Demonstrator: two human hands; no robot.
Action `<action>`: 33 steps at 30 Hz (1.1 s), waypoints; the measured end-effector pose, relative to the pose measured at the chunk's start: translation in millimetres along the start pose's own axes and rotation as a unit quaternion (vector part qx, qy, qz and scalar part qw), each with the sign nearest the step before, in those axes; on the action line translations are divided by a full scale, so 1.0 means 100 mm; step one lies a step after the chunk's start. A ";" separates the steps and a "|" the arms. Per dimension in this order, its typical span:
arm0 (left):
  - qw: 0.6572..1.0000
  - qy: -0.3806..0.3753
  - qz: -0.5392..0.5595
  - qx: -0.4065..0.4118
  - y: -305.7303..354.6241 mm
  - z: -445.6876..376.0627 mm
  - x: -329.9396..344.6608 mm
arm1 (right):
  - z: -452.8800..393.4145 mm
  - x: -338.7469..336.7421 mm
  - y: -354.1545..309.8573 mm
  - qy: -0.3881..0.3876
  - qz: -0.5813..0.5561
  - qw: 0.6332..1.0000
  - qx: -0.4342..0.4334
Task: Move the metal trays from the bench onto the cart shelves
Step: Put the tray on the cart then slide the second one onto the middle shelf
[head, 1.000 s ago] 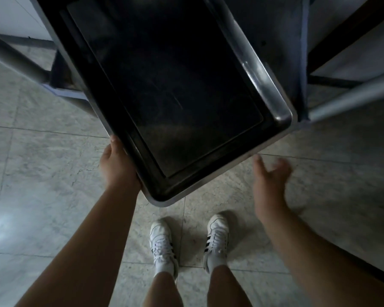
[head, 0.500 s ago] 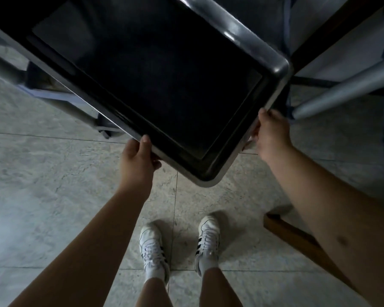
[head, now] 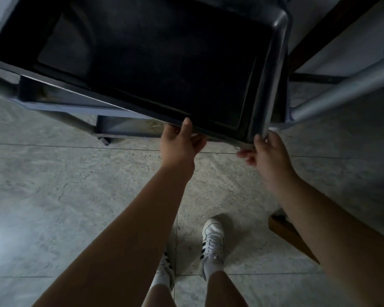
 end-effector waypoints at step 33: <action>0.882 0.008 -0.470 0.028 0.86 -0.30 0.00 | -0.56 -0.18 -0.44 0.076 -0.116 0.976 0.166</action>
Point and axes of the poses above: each hand's wrist, its own z-axis away from the middle knuckle, its own x-axis out of the palm, y = z × x, the point moved 4 cm from there along -z, towards the middle knuckle, and after that the axes turned 3 degrees about z, right-handed, at the moved point
